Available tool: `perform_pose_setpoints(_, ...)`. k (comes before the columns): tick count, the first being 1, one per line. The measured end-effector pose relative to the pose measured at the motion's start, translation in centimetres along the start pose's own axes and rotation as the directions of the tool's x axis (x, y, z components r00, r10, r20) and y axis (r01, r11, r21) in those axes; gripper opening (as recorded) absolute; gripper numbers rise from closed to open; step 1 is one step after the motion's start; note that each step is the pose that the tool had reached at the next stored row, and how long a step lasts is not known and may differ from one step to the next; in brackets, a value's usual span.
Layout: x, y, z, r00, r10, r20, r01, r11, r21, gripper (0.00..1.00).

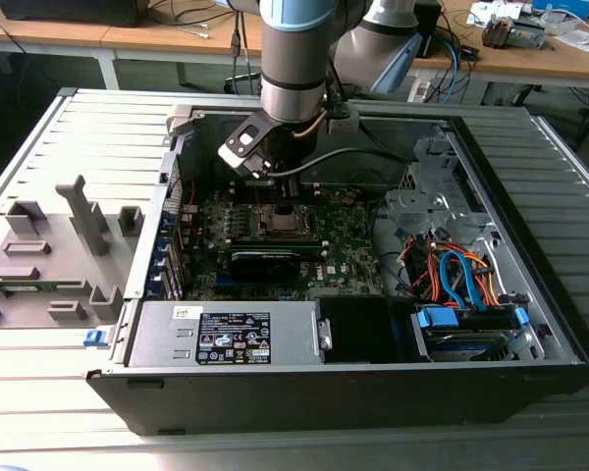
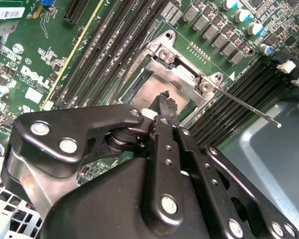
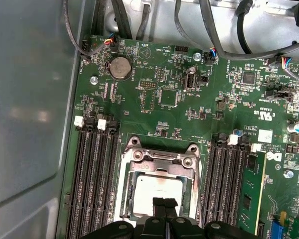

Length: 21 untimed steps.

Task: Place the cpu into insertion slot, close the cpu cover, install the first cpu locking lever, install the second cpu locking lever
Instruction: 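Close the cpu cover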

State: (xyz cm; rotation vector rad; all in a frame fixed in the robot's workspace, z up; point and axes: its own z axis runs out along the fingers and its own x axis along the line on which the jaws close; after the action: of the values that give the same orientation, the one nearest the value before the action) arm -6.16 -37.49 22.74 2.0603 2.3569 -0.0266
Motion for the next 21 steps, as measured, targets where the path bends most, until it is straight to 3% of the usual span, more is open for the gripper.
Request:
perform_pose_setpoints(13, 0.01, -0.04, 0.32, 1.0000, 0.000, -0.0001, 0.000, 1.0000, -0.0001, 0.11)
perform_pose_setpoints(21, 0.07, -0.40, 0.95, 1.0000, 0.000, -0.0001, 0.000, 1.0000, -0.0001, 0.11)
